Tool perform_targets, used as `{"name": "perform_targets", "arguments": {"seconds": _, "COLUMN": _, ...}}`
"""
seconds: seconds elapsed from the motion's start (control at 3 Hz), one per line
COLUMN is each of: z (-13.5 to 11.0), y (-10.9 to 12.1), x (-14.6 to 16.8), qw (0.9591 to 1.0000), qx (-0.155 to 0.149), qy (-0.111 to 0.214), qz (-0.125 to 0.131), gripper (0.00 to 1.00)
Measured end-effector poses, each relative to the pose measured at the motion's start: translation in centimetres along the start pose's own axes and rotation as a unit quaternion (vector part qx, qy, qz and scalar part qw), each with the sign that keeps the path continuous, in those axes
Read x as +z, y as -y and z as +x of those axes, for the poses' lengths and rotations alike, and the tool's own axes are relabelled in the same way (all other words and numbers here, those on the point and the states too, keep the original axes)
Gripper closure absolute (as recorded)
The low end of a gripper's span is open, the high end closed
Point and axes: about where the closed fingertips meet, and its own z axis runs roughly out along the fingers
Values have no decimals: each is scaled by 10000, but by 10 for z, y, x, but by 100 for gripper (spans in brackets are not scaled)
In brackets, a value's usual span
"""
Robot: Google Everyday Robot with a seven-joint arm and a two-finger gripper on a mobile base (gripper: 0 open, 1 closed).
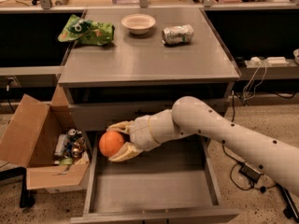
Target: Pick orange from middle drawer and place on counter
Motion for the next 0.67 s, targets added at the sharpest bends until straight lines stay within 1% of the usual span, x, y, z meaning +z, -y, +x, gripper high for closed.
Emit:
{"name": "perform_targets", "arguments": {"seconds": 0.33, "z": 1, "y": 0, "x": 1, "qw": 10000, "qx": 8, "qy": -2, "qz": -7, "gripper": 100}}
{"name": "perform_targets", "arguments": {"seconds": 0.67, "z": -13, "y": 21, "x": -16, "qw": 9989, "qx": -23, "qy": 295, "qz": 356, "gripper": 100}}
